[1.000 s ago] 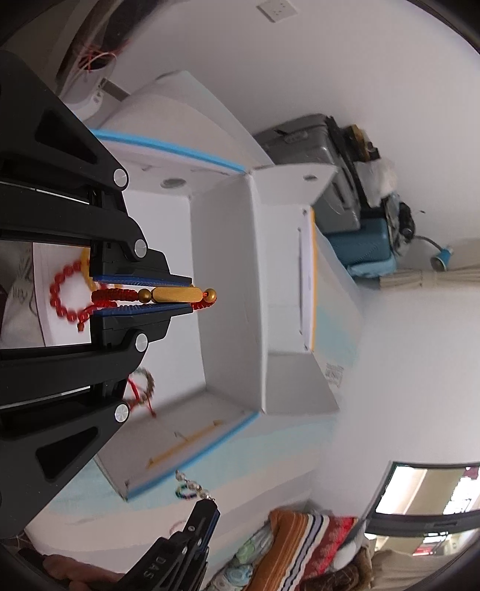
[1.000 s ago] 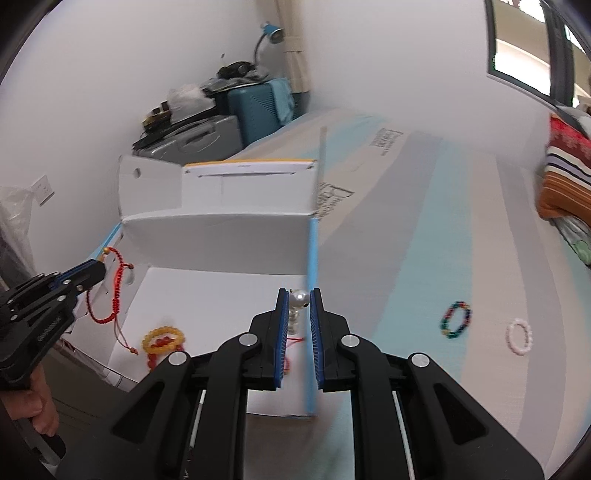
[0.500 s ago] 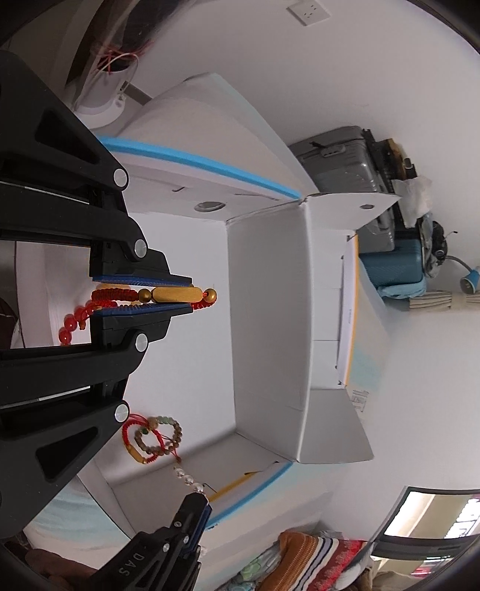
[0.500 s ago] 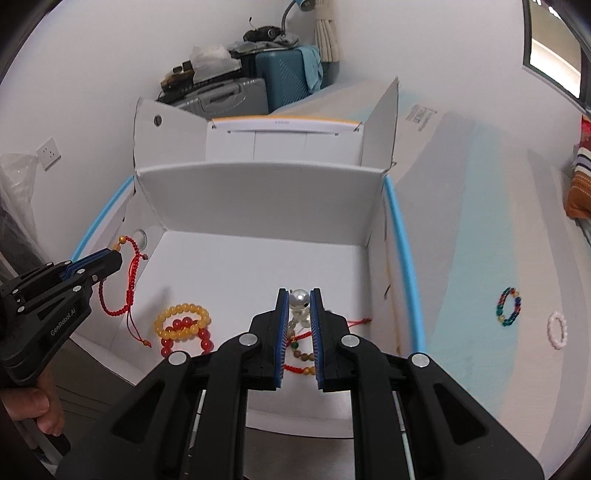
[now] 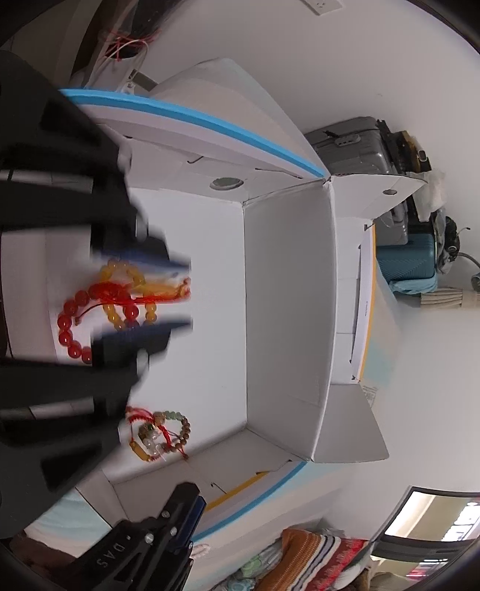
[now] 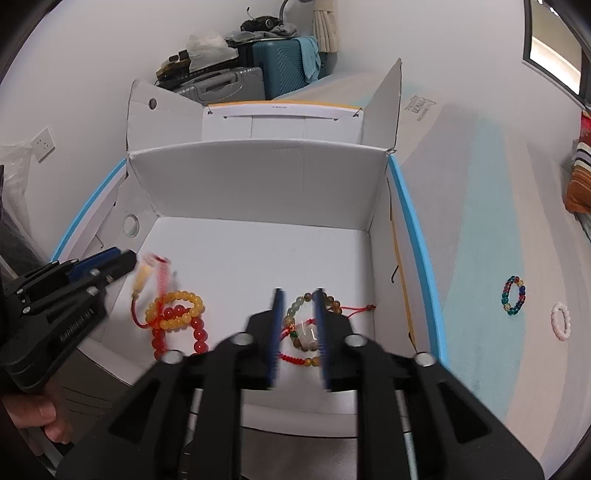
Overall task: Organize jewelry
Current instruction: 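Move both tools back over the multicolour and pink bracelets on the bed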
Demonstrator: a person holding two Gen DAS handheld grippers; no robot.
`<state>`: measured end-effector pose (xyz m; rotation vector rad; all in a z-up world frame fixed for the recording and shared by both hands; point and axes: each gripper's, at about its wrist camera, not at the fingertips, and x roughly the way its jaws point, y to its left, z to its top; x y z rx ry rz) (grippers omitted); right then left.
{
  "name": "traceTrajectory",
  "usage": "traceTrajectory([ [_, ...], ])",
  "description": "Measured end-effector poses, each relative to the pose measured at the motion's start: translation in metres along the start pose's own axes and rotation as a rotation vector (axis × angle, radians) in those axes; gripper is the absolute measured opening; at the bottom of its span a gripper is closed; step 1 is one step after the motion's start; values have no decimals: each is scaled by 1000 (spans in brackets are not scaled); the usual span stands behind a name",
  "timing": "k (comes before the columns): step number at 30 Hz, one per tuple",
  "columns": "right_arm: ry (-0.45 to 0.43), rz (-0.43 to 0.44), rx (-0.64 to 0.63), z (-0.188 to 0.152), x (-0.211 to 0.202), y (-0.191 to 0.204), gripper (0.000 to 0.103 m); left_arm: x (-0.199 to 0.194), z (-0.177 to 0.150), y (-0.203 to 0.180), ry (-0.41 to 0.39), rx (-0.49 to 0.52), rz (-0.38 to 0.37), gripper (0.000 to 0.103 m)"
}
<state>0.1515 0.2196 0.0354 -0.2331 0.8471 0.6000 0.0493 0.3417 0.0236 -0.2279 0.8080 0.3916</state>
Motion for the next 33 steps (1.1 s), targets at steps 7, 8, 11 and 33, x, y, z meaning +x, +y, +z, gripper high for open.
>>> traceTrajectory([
  [7, -98, -48, 32, 2, -26, -13, 72, -10, 1, -13, -32, 6, -23, 76],
  [8, -108, -58, 37, 2, -29, -16, 78, -10, 1, -15, -35, 9, -21, 78],
  [11, -142, -81, 56, 3, -42, -28, 88, -13, 2, -26, -48, 13, -35, 89],
  [33, -197, -215, 169, -17, -102, -142, 95, -40, 15, -130, -124, 101, -157, 97],
])
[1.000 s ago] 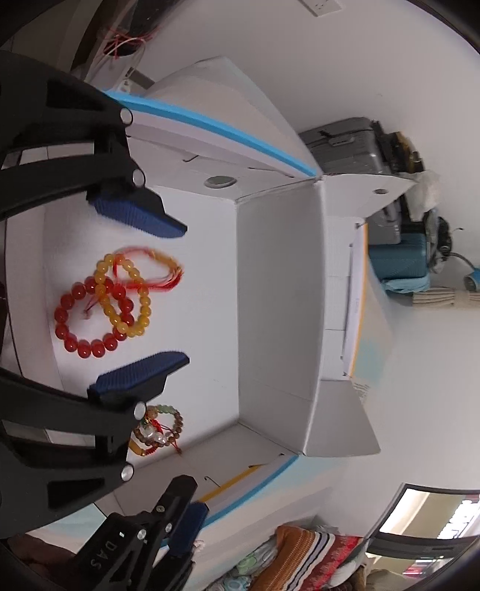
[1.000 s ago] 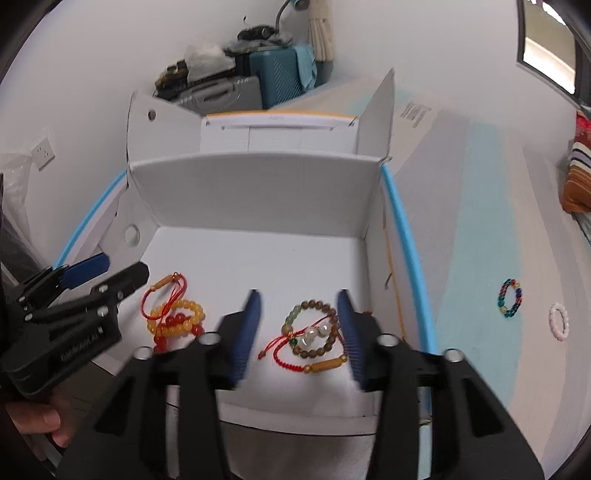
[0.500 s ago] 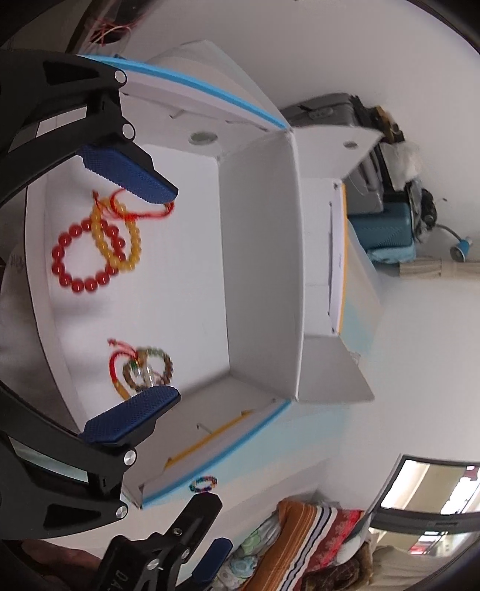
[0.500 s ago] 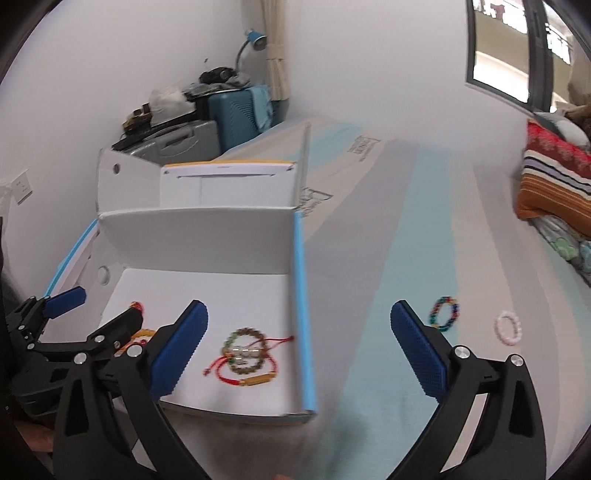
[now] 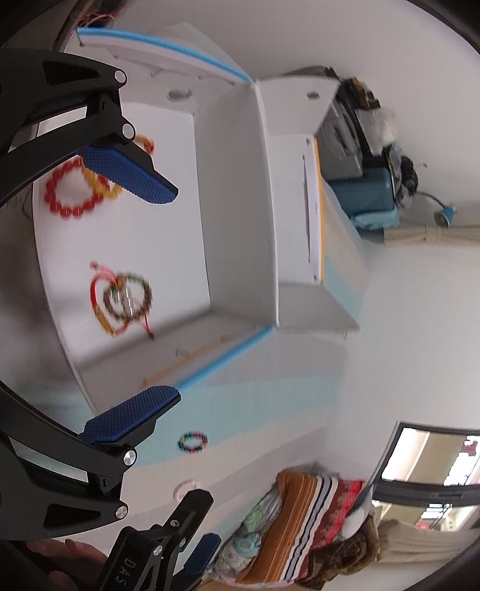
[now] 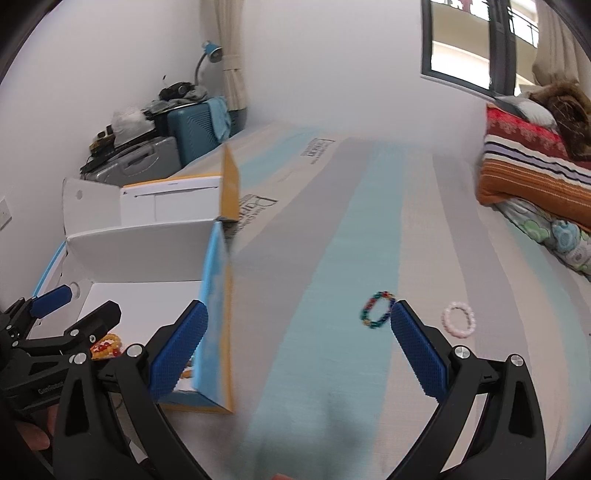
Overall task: Organize jewelry
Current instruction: 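Move both tools back over the multicolour and pink bracelets on the bed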
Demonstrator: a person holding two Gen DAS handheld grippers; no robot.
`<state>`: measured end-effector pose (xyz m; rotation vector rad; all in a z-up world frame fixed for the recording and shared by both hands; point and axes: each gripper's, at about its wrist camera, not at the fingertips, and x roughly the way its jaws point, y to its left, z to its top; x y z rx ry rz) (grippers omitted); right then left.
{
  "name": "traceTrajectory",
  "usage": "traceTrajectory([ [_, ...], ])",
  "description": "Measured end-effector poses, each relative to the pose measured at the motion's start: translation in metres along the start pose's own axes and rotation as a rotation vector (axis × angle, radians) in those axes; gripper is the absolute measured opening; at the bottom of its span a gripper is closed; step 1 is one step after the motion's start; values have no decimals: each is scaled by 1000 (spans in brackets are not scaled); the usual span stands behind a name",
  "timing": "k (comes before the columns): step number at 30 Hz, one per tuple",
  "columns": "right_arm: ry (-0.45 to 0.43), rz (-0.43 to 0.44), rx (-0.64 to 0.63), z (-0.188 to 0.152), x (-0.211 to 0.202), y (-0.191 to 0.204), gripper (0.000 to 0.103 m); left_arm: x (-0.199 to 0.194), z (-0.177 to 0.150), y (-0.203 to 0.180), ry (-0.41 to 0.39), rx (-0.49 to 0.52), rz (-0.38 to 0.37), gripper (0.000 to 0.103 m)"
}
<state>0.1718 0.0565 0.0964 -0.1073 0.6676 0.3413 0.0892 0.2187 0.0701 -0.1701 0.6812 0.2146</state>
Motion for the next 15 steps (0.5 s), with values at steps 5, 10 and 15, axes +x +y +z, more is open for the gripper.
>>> traceTrajectory([
  [5, -4, -40, 31, 0, -10, -42, 95, 4, 3, -41, 3, 45, -47, 97],
  [10, -2, -79, 77, -6, -21, -87, 95, 10, 3, -83, 3, 74, -85, 97],
  [15, 13, -136, 97, -18, -29, -134, 95, 19, 3, -127, 9, 114, -129, 97],
])
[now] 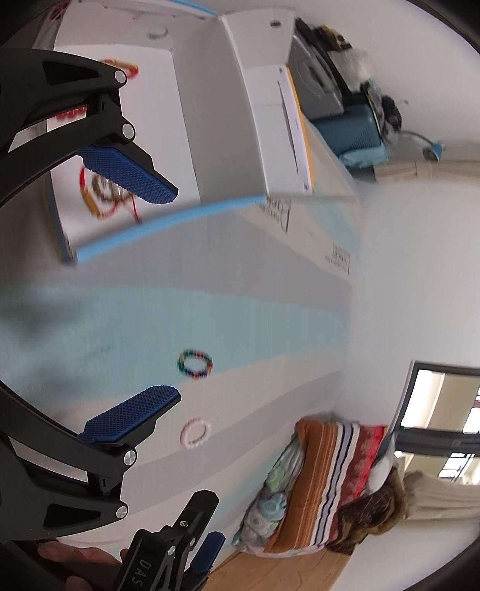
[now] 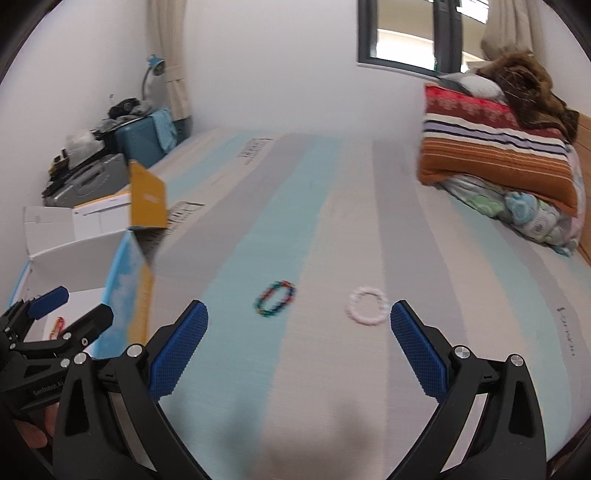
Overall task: Organize jewelry
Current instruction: 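Move both tools back over the multicolour and pink bracelets on the bed, then grasp the multicolour bead bracelet with the left tool while the right tool grasps the pink bracelet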
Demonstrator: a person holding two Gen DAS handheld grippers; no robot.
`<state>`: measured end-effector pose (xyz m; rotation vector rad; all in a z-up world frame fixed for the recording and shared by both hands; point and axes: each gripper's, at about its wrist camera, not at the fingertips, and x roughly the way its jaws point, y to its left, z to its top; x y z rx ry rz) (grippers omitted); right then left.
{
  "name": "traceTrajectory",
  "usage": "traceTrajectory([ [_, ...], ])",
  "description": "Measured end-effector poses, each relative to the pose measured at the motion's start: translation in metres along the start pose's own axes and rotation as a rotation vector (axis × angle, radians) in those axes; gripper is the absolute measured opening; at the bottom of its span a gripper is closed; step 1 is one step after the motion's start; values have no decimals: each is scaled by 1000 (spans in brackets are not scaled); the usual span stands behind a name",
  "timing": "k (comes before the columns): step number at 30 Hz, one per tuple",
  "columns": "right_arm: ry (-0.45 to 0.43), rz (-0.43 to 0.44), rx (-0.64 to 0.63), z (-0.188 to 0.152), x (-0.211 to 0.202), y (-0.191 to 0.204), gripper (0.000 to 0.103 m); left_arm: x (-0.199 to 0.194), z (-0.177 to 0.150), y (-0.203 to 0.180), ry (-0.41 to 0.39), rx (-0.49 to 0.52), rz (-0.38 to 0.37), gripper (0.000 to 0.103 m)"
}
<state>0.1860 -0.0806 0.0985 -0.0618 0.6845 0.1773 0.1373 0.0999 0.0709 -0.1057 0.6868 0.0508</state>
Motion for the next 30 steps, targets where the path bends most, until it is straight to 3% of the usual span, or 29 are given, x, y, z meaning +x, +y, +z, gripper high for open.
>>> traceTrajectory([
  [6, 60, -55, 37, -7, 18, -52, 95, 35, -1, -41, 54, 41, -16, 97],
  [13, 149, -76, 76, -4, 68, -95, 95, 89, 0, -67, 114, 65, -17, 97],
  [19, 213, -98, 84, -1, 121, -113, 95, 141, 7, -79, 161, 88, -12, 97],
  [30, 330, -86, 90, -22, 221, -128, 78, 227, 3, -82, 215, 86, -2, 96],
])
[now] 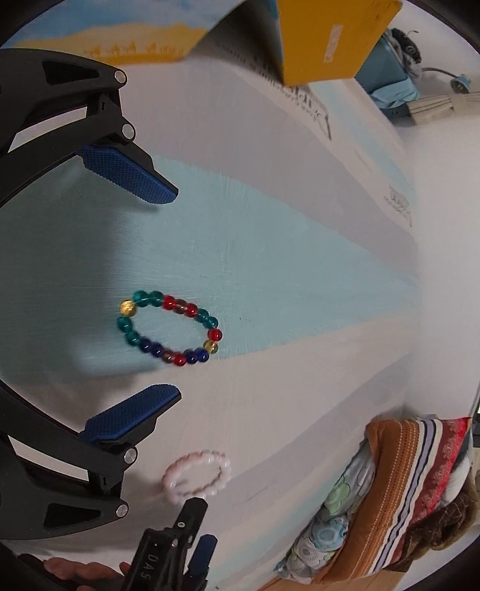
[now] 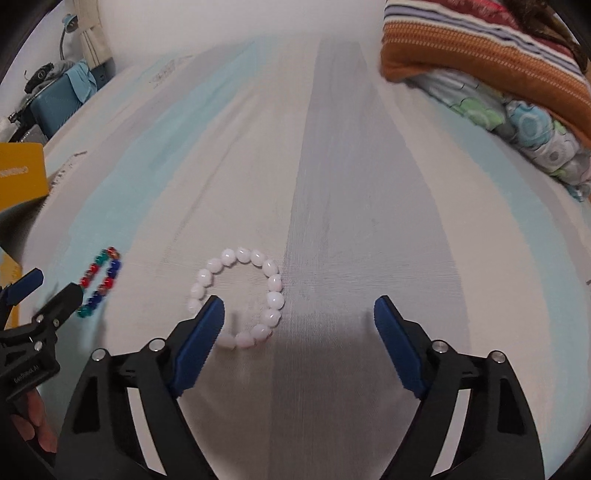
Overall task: Organize jewelry
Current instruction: 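Grasp the multicolour bead bracelet with the left tool while the right tool grasps the pink bracelet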
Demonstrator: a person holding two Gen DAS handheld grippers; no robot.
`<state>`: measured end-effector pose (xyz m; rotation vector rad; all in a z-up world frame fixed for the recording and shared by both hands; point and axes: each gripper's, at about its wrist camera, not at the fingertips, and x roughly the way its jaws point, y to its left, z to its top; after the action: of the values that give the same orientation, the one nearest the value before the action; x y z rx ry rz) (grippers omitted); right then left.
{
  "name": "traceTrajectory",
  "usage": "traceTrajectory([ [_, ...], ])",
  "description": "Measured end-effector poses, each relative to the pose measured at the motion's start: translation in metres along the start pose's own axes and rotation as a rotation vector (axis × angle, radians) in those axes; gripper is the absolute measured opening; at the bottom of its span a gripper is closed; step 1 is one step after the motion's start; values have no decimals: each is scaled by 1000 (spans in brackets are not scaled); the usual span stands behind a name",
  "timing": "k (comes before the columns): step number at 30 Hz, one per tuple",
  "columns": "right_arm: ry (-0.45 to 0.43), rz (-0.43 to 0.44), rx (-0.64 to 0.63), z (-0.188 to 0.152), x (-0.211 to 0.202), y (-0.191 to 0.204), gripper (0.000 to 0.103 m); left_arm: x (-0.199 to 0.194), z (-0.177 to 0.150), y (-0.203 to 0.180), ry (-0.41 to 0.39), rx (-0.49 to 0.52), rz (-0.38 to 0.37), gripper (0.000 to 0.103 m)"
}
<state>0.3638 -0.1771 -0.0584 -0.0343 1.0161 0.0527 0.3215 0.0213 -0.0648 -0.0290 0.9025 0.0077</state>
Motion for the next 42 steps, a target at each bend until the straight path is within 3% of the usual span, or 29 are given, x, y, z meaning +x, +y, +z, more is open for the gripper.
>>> traceTrajectory([
  [6, 13, 11, -2, -4, 24, -3, 67, 23, -2, -3, 25, 2, 0, 92],
  [11, -7, 8, -23, -7, 23, 0, 48, 25, -4, -6, 27, 8, -2, 83],
  [18, -10, 11, -45, -9, 19, 6, 25, 20, -5, -11, 51, 8, -55, 45],
  [20, -9, 14, -40, -10, 17, 6, 14, 19, -5, -11, 61, 8, -63, 34],
  [22, -7, 16, -41, -10, 16, 6, 11, 18, -5, -10, 67, 6, -69, 19],
  [27, -19, 24, -40, -12, 9, 9, 11, 9, -7, -10, 66, 10, -89, 19],
  [28, -23, 26, -40, -13, 6, 10, 11, 6, -7, -10, 63, 11, -91, 10],
  [42, -101, 49, -40, -13, -45, 16, 11, -37, -7, -12, 21, 27, -102, 9],
])
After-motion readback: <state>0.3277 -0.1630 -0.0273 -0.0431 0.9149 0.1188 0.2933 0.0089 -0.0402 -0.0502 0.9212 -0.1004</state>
